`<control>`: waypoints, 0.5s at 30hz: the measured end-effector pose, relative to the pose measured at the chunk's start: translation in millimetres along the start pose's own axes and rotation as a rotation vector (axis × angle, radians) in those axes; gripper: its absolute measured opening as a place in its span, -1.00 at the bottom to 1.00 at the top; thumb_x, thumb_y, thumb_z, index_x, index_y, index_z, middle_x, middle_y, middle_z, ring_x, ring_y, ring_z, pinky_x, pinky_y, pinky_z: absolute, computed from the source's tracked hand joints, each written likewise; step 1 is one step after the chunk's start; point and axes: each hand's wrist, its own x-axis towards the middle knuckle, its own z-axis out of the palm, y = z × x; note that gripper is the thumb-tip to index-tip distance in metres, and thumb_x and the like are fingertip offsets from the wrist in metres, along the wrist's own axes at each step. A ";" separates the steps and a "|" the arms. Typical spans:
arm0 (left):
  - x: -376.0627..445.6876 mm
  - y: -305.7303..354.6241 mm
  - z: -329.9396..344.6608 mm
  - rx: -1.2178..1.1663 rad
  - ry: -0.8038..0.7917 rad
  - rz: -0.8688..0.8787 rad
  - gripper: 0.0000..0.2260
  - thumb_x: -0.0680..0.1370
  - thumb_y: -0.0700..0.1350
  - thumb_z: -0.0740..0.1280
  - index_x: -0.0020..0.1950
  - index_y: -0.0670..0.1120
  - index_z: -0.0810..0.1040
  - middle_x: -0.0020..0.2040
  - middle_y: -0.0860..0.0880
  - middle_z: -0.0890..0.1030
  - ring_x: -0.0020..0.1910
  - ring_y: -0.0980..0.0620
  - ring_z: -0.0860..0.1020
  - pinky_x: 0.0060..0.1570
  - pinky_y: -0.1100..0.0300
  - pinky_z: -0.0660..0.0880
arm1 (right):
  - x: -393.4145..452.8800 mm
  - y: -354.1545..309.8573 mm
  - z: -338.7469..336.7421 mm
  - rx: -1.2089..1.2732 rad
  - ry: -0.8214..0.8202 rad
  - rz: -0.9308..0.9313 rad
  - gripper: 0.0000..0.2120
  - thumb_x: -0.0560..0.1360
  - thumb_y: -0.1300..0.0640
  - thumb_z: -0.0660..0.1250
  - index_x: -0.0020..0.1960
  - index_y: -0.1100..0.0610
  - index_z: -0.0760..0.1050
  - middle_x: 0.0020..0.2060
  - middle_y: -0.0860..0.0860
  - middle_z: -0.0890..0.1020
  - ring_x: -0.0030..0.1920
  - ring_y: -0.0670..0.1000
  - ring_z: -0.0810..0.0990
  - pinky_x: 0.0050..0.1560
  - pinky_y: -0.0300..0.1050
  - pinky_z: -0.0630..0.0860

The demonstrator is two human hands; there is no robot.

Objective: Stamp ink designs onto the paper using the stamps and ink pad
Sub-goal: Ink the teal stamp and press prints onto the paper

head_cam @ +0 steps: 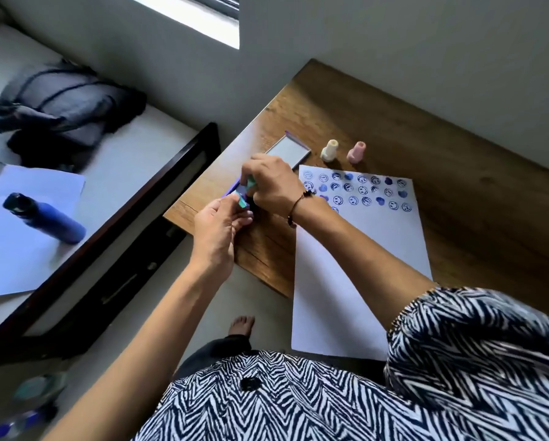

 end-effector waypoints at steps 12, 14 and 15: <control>2.1 -1.5 -4.6 0.003 -0.007 -0.018 -0.80 0.51 -0.23 0.24 -0.31 -0.14 0.52 -0.42 -0.04 0.56 -0.37 0.03 0.51 -0.36 0.35 0.54 | 2.1 5.7 0.7 0.036 0.037 0.013 -0.77 0.31 0.39 0.24 -0.07 0.26 0.55 -0.03 0.23 0.59 0.01 0.21 0.53 -0.04 0.06 0.47; 1.6 -1.8 -5.0 0.004 -0.005 -0.022 -0.80 0.51 -0.23 0.23 -0.31 -0.14 0.52 -0.40 -0.06 0.55 -0.35 0.01 0.51 -0.34 0.33 0.53 | 0.3 4.4 3.9 0.005 0.012 0.013 -0.77 0.31 0.38 0.24 -0.06 0.25 0.53 -0.01 0.22 0.57 0.02 0.21 0.52 -0.04 0.03 0.47; 1.1 -2.0 -5.2 0.005 -0.007 -0.024 -0.80 0.51 -0.23 0.23 -0.30 -0.15 0.52 -0.37 -0.09 0.53 -0.34 0.00 0.50 -0.33 0.32 0.53 | 2.2 5.4 2.5 -0.006 -0.017 0.010 -0.77 0.31 0.38 0.25 -0.07 0.24 0.54 -0.01 0.21 0.58 0.04 0.20 0.52 -0.03 0.02 0.46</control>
